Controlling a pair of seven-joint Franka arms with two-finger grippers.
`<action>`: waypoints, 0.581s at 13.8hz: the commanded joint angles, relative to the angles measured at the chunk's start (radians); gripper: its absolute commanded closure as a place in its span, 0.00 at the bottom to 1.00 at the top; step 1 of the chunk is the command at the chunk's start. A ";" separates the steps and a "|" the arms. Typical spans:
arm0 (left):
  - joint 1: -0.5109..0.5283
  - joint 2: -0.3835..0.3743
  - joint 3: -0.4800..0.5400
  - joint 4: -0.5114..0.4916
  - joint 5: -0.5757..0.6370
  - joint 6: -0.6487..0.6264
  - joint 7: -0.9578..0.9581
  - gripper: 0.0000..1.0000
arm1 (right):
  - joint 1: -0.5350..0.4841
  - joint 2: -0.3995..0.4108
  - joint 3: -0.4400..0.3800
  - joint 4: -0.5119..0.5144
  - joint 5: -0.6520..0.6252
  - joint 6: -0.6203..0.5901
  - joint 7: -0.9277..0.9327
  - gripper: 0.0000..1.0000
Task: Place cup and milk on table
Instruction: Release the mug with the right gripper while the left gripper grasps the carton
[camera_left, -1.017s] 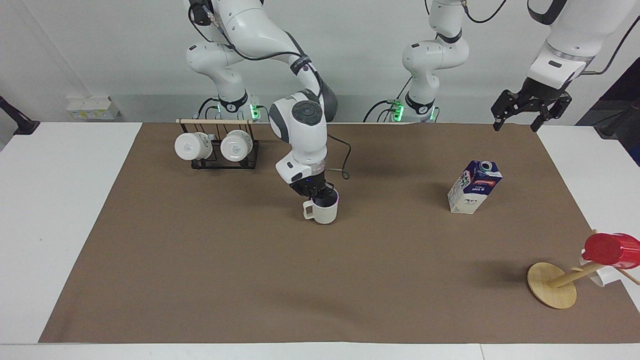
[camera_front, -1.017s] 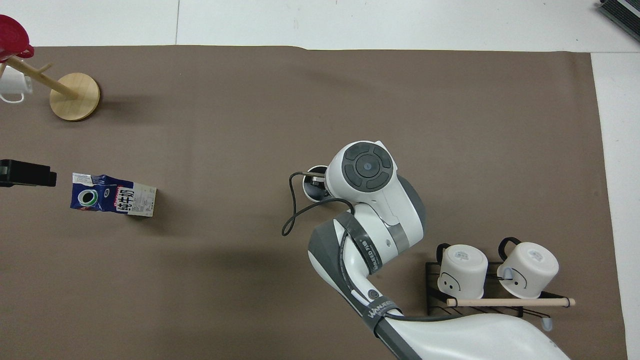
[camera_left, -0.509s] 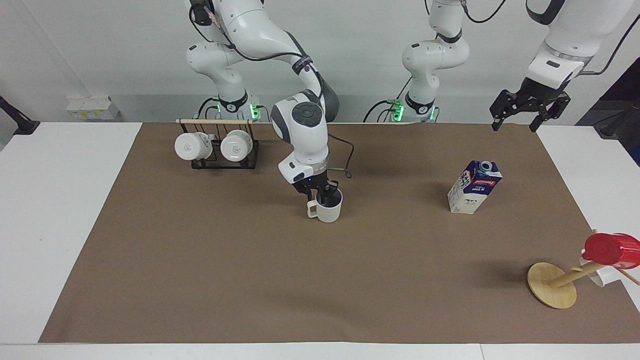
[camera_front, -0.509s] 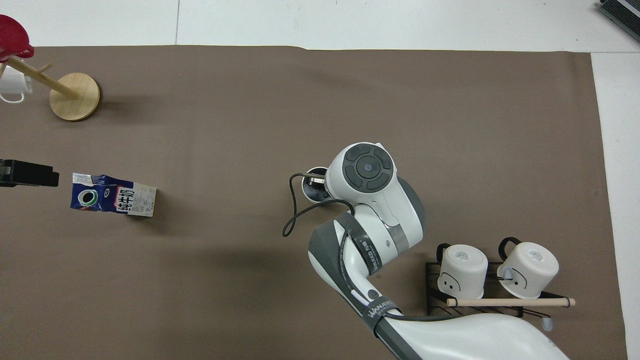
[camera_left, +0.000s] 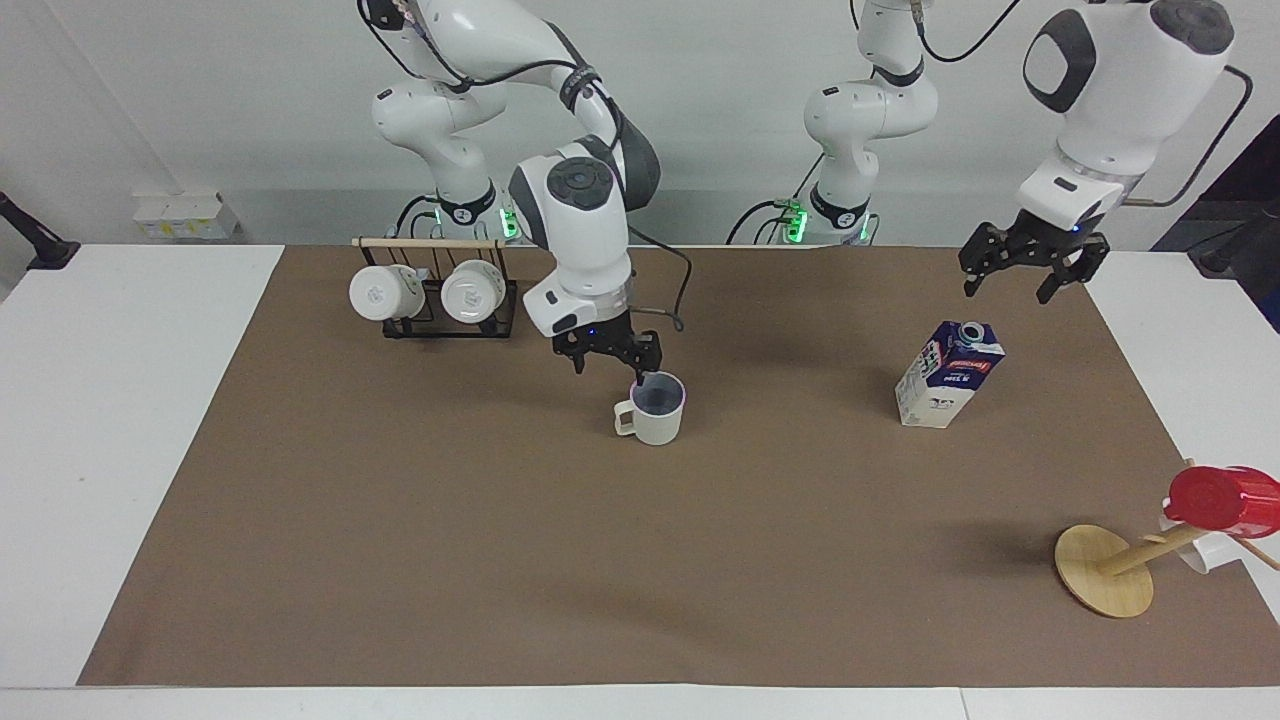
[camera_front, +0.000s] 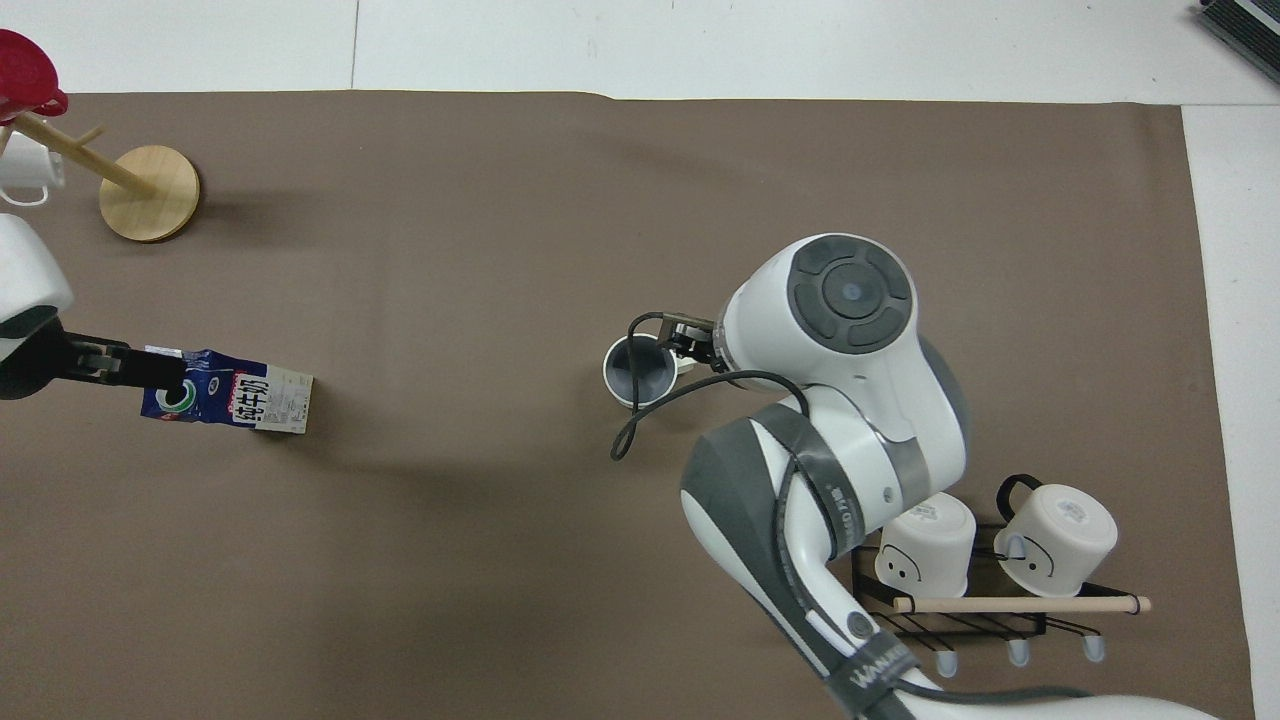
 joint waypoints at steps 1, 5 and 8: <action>0.009 -0.019 -0.003 -0.109 0.012 0.142 0.046 0.00 | -0.042 -0.073 0.000 -0.014 -0.004 -0.056 -0.051 0.00; 0.032 0.006 -0.001 -0.161 0.015 0.219 0.086 0.00 | -0.138 -0.159 0.000 -0.014 -0.010 -0.117 -0.174 0.00; 0.034 0.008 -0.003 -0.190 0.015 0.246 0.086 0.00 | -0.223 -0.204 0.000 -0.014 -0.008 -0.153 -0.293 0.00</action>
